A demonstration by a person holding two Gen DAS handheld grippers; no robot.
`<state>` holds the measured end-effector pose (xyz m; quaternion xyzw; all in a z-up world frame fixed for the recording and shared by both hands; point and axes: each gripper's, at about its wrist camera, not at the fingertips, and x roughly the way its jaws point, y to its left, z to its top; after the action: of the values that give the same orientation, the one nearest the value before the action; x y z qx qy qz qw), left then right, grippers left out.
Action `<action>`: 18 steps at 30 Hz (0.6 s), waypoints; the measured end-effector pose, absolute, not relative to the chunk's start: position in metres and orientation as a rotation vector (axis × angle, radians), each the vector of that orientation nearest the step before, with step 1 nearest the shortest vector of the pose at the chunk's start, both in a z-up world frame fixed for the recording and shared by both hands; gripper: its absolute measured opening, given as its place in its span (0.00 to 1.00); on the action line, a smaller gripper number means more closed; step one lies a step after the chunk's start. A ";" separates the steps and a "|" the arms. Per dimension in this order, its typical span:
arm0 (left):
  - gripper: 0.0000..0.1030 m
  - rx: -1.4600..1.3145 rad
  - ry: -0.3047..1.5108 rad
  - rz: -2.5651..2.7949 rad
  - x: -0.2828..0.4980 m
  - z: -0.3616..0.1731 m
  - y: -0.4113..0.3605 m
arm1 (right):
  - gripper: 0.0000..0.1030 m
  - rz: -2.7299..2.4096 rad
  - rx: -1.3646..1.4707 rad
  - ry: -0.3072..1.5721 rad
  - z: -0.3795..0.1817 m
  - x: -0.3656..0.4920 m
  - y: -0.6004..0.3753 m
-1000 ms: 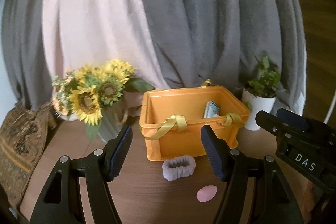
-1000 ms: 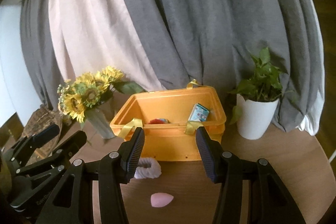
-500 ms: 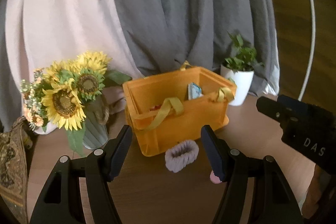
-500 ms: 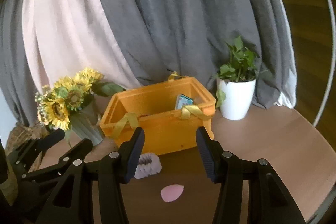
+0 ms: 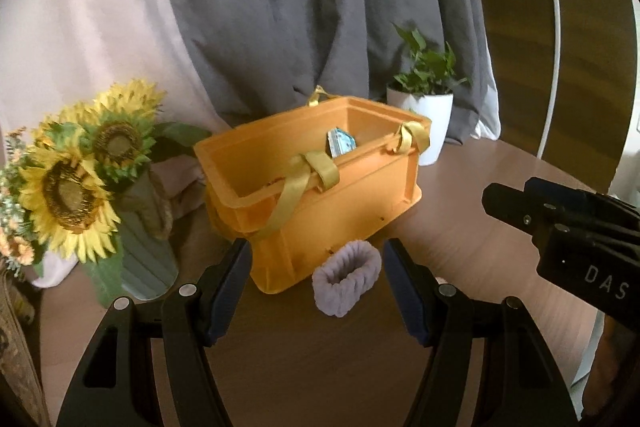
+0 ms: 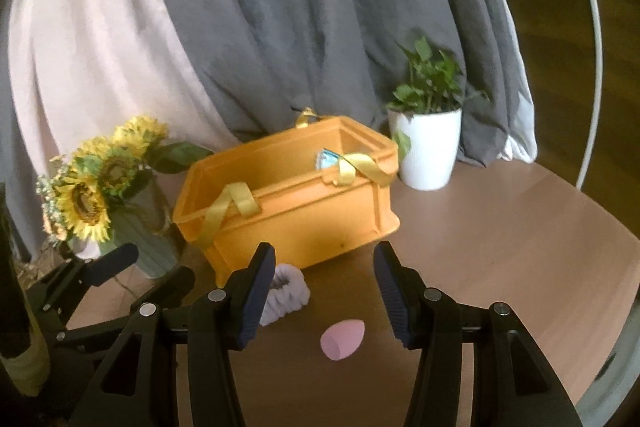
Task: Organize soft objects
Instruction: 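Grasp the white fuzzy hair tie with the left tool while the right tool grasps the pink sponge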
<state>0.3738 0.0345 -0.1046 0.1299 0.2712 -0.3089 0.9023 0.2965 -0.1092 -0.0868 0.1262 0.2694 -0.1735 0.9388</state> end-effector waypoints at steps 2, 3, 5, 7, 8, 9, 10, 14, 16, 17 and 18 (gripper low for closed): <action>0.65 0.275 0.580 -0.654 0.379 -0.114 0.034 | 0.54 -0.376 0.275 0.566 -0.095 0.299 -0.109; 0.65 0.280 0.593 -0.661 0.382 -0.118 0.034 | 0.54 -0.385 0.284 0.574 -0.100 0.300 -0.109; 0.65 0.294 0.612 -0.678 0.387 -0.128 0.034 | 0.54 -0.402 0.300 0.604 -0.109 0.304 -0.108; 0.65 0.311 0.621 -0.693 0.391 -0.136 0.033 | 0.54 -0.411 0.314 0.627 -0.119 0.307 -0.107; 0.65 0.318 0.625 -0.700 0.392 -0.139 0.032 | 0.54 -0.418 0.318 0.640 -0.124 0.308 -0.107; 0.65 0.327 0.627 -0.707 0.395 -0.143 0.032 | 0.54 -0.424 0.323 0.649 -0.128 0.310 -0.106; 0.65 0.333 0.628 -0.712 0.397 -0.146 0.031 | 0.54 -0.430 0.328 0.658 -0.133 0.312 -0.106; 0.65 0.361 0.635 -0.748 0.406 -0.158 0.026 | 0.54 -0.451 0.353 0.696 -0.151 0.320 -0.105; 0.65 0.367 0.637 -0.765 0.409 -0.163 0.024 | 0.54 -0.462 0.367 0.711 -0.158 0.324 -0.106; 0.65 0.373 0.638 -0.775 0.410 -0.166 0.023 | 0.54 -0.468 0.368 0.715 -0.160 0.325 -0.105; 0.65 0.377 0.638 -0.781 0.411 -0.168 0.023 | 0.54 -0.471 0.373 0.718 -0.162 0.327 -0.106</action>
<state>0.4111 0.0226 -0.1676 0.1795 0.3038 -0.3720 0.8585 0.3267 -0.1061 -0.1619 0.1799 0.3463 -0.2272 0.8923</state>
